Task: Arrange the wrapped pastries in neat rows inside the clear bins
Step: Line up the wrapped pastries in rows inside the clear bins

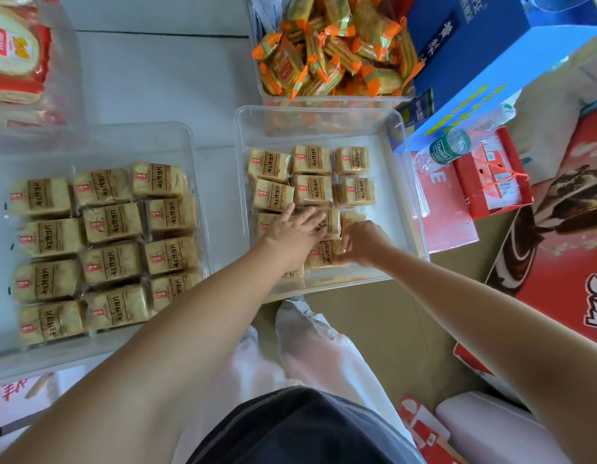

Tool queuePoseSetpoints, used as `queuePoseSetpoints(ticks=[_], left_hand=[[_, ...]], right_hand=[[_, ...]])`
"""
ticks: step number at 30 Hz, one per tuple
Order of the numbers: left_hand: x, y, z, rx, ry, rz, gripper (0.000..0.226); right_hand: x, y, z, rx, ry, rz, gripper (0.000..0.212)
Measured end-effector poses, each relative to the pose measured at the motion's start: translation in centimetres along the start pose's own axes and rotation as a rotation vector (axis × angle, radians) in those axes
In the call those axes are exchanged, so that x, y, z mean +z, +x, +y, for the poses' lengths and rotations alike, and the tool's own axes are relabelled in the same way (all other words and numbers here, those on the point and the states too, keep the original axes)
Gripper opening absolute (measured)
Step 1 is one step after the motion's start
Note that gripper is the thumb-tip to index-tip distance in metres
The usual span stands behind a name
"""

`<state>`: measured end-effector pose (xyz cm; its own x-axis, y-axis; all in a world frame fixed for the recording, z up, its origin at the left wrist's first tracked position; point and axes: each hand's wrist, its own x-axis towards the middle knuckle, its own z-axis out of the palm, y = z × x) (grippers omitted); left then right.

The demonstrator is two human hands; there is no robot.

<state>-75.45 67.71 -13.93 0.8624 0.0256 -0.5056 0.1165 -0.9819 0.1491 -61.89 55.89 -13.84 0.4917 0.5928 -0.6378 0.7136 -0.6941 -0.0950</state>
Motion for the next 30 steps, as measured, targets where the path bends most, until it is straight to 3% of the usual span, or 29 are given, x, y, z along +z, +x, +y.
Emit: queuePoseSetpoints(ticks=[5, 8, 11, 13, 17, 21, 24, 27, 30], left_hand=[[0.2, 0.6, -0.6, -0.006, -0.01, -0.021, 0.062], [-0.1, 0.7, -0.8, 0.017, -0.069, 0.084, 0.052], [0.5, 1.3, -0.8, 0.03, -0.034, 0.134, 0.061], [1.0, 1.9, -0.4, 0.038, 0.042, 0.087, 0.067], [2.2, 2.8, 0.1, -0.052, 0.102, 0.03, 0.076], [3.0, 3.2, -0.2, -0.076, 0.109, 0.047, 0.079], [3.2, 3.2, 0.0, -0.085, 0.109, 0.058, 0.079], [3.2, 3.1, 0.0, -0.086, 0.083, 0.071, 0.079], [3.2, 3.1, -0.1, -0.078, 0.062, 0.065, 0.079]], right_hand=[[0.6, 0.4, -0.3, 0.015, -0.02, 0.033, 0.043], [-0.6, 0.6, 0.7, -0.028, 0.063, 0.018, 0.026], [-2.0, 1.1, 2.3, -0.031, 0.256, 0.242, 0.003], [-2.2, 1.7, 3.0, -0.038, 0.221, 0.298, 0.019], [-1.0, 2.2, 2.9, 0.021, 0.076, 0.054, 0.058], [-0.7, 2.5, 2.8, 0.06, 0.032, 0.045, 0.071], [-0.9, 2.3, 2.9, 0.076, -0.086, 0.004, 0.055], [-1.2, 2.1, 2.7, 0.071, 0.034, 0.151, 0.032], [-2.1, 1.6, 2.3, 0.104, 0.084, 0.22, 0.023]])
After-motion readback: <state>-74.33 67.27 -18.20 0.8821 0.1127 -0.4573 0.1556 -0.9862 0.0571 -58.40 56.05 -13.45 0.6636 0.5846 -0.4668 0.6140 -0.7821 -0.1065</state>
